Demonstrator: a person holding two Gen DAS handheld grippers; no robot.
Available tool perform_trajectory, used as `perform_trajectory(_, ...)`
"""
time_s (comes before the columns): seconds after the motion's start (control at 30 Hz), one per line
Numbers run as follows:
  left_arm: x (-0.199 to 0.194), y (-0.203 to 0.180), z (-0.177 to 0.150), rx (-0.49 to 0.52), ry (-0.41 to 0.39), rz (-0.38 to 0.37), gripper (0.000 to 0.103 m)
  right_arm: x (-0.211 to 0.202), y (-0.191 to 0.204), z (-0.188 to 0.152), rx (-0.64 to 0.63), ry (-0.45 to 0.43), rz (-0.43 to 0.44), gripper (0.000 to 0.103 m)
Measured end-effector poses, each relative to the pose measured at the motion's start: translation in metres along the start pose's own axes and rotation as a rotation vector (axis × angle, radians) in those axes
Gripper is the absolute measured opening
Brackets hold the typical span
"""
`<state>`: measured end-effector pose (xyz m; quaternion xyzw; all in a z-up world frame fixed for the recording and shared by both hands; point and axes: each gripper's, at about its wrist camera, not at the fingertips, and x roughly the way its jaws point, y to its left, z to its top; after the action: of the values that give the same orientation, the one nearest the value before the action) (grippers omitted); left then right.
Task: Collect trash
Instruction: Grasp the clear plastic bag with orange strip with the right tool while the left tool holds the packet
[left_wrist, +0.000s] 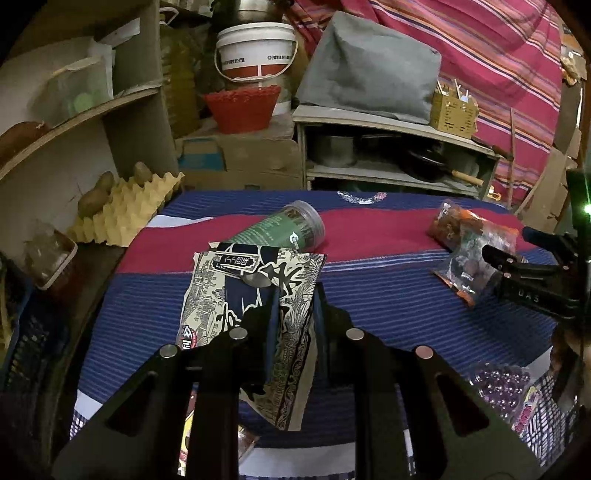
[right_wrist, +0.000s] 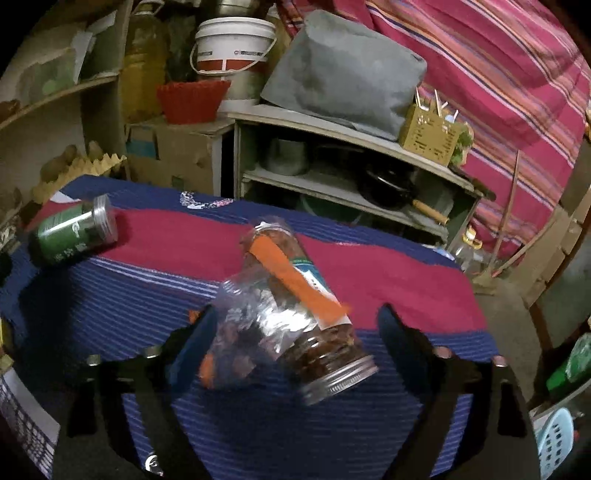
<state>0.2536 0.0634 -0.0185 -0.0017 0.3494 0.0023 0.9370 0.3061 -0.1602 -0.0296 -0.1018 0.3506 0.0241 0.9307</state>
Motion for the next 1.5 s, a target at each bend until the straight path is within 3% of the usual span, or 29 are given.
perform_trajectory(0.03, 0.0, 0.0, 0.0, -0.001, 0.001, 0.0, 0.017, 0.001, 0.0, -0.001, -0.001, 0.013, 0.021, 0.053)
perform_trajectory(0.1, 0.001, 0.0, 0.0, 0.003, 0.001, 0.0, 0.017, -0.004, 0.0, -0.002, -0.003, 0.001, 0.021, 0.046)
perform_trajectory(0.13, 0.001, -0.001, -0.001, 0.006, 0.0, 0.001, 0.017, -0.007, -0.001, -0.002, -0.008, -0.011, 0.018, 0.034)
perform_trajectory(0.2, -0.001, -0.003, -0.001, 0.014, -0.005, 0.001, 0.017, -0.011, -0.003, -0.003, -0.007, -0.014, 0.027, 0.019)
perform_trajectory(0.3, -0.003, -0.008, -0.003, 0.025, -0.011, -0.001, 0.017, -0.015, -0.008, -0.004, 0.001, -0.01, 0.054, 0.009)
perform_trajectory(0.53, -0.006, -0.02, -0.006, 0.082, -0.024, 0.025, 0.017, -0.023, -0.015, -0.004, 0.052, -0.005, 0.093, 0.014)
perform_trajectory(0.57, -0.005, -0.019, -0.005, 0.084, -0.025, 0.026, 0.017, -0.023, -0.014, -0.004, 0.047, -0.008, 0.088, 0.022)
perform_trajectory(0.63, -0.005, -0.018, -0.005, 0.078, -0.023, 0.025, 0.017, -0.027, -0.011, -0.003, 0.044, -0.036, 0.057, 0.082)
perform_trajectory(0.67, -0.005, -0.018, -0.005, 0.074, -0.022, 0.025, 0.017, -0.029, -0.009, -0.003, 0.044, -0.059, 0.042, 0.083)
perform_trajectory(1.1, 0.003, -0.009, -0.003, 0.059, -0.009, 0.026, 0.017, 0.026, 0.02, 0.022, -0.003, 0.049, -0.038, 0.082)
perform_trajectory(1.17, 0.004, -0.009, -0.004, 0.059, -0.007, 0.025, 0.017, 0.025, 0.021, 0.021, -0.009, 0.045, -0.042, 0.076)
perform_trajectory(1.33, 0.005, -0.012, -0.006, 0.072, -0.003, 0.028, 0.017, 0.017, 0.019, 0.019, -0.014, 0.035, -0.003, 0.047)
perform_trajectory(1.5, 0.002, -0.015, -0.006, 0.093, -0.013, 0.032, 0.017, 0.008, 0.011, 0.014, 0.008, 0.032, 0.028, 0.034)
